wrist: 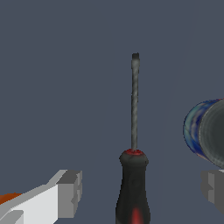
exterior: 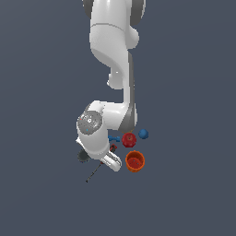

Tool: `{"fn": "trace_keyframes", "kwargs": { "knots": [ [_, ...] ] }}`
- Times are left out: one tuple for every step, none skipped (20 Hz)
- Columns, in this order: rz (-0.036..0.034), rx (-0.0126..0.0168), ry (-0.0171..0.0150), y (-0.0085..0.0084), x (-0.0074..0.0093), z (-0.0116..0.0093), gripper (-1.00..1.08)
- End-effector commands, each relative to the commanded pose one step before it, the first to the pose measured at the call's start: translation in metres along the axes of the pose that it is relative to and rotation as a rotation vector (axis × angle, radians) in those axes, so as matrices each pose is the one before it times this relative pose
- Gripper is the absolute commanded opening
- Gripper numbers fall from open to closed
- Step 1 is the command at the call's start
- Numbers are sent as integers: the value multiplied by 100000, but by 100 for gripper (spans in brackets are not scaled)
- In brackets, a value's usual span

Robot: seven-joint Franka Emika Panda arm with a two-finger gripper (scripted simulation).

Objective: Pick up a designated object from a clutter of objects.

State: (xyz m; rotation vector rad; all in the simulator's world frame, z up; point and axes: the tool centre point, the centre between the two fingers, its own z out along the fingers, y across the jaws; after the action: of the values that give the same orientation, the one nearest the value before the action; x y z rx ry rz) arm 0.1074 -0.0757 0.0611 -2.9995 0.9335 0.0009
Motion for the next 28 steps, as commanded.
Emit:
{"fn": "trace_keyframes", "kwargs": {
  "knots": [
    [16, -55, -91, 8, -51, 807, 100],
    [88, 16, 38, 40, 9, 434, 100],
    [0, 0, 0, -13, -20, 529, 100],
    [63, 11, 27, 23, -5, 572, 100],
    [44, 8, 19, 12, -8, 550, 100],
    [0, 0, 0, -13, -15, 485, 100],
    [62, 11, 28, 23, 11, 387, 100],
    [0, 0, 0, -15, 2, 328, 100],
    [0, 0, 0, -16, 12, 251, 100],
    [0, 0, 0, -17, 22, 174, 100],
    [0, 0, 0, -18, 31, 100, 100],
    [0, 0, 0, -16, 32, 36, 100],
    [0, 0, 0, -6, 13, 3, 100],
    [0, 0, 0, 0, 0, 0, -100],
    [0, 0, 0, 0, 0, 0, -100],
    [0, 0, 0, 0, 0, 0, -100],
    [0, 0, 0, 0, 0, 0, -100],
    [0, 0, 0, 0, 0, 0, -100],
    [0, 0, 0, 0, 0, 0, -100],
    [0, 0, 0, 0, 0, 0, -100],
    [0, 0, 0, 0, 0, 0, -100],
    [0, 0, 0, 0, 0, 0, -100],
    [0, 0, 0, 0, 0, 0, -100],
    [0, 0, 0, 10, -21, -32, -100],
    [0, 0, 0, 6, -6, -21, -100],
    [0, 0, 0, 19, -17, -64, -100],
    [0, 0, 0, 31, -29, -106, -100],
    [0, 0, 0, 43, -40, -149, -100]
  ]
}}
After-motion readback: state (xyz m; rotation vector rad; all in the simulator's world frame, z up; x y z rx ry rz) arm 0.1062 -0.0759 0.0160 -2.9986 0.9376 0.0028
